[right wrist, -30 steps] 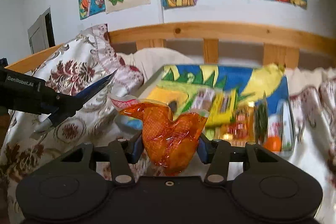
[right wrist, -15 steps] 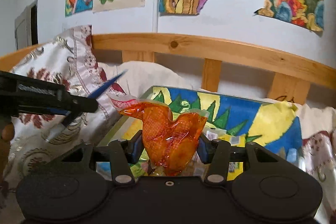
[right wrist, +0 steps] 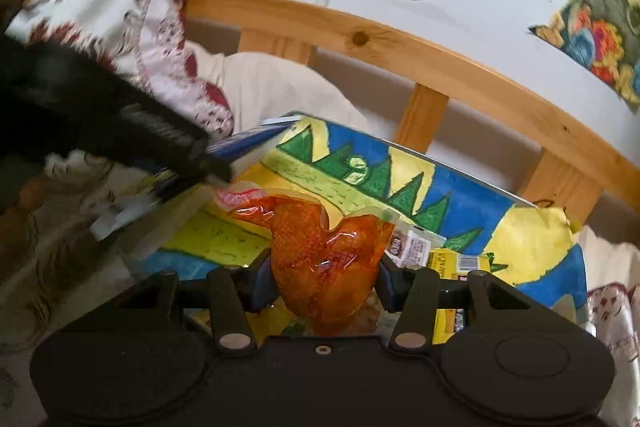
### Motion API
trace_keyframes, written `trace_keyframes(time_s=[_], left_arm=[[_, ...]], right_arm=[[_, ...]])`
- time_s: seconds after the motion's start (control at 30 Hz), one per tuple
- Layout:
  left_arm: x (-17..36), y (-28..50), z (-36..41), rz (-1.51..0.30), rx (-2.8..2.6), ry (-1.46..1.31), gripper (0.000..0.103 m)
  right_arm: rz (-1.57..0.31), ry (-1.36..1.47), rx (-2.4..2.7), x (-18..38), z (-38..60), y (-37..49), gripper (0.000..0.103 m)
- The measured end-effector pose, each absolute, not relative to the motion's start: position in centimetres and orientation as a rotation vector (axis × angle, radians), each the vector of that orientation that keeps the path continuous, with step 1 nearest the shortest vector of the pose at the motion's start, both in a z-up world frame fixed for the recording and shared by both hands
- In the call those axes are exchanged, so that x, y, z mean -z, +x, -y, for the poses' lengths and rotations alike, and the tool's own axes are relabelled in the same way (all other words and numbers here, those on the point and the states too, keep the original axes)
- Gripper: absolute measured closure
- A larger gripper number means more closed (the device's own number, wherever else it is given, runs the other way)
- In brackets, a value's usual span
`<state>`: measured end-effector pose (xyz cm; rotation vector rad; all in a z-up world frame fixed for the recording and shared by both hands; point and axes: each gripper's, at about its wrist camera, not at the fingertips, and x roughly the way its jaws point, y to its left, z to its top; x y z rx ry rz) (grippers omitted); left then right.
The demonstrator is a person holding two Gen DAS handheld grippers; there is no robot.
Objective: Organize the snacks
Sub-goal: 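Lower the blue stick into the tray with the left tool while the right tool lowers the orange bag there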
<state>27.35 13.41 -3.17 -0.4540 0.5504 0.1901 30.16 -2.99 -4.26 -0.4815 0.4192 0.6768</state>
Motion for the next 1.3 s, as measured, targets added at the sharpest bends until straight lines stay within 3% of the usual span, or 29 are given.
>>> trace_keyframes(time_s=[0.33,0.9,1.07,1.17,1.3], left_arm=[[4.1,28.8,-13.3,-0.605,-0.175,-0.458,0.065],[5.6,28.7,-13.1,-0.632,-0.205,-0.492,0.064],[5.5,28.4,-13.3,-0.631,-0.205,-0.503,0.061],[5.3,28.1,-13.4,-0.622,-0.22,-0.518,0.053],[5.1,27.6,-13.7,-0.612,-0.21,-0.552,0.049]], right_arm=[[-0.447,-0.549,-0.636,5.2,2.4,30.5,0.05],[-0.465,-0.525,-0.672,5.2,3.3,29.5,0.028],[-0.458,-0.515,-0.669,4.6,3.6,29.3,0.017],[-0.459,-0.493,-0.663,3.9,3.9,29.5,0.016],[-0.47,-0.471,-0.657,3.1,4.2,29.6,0.015]])
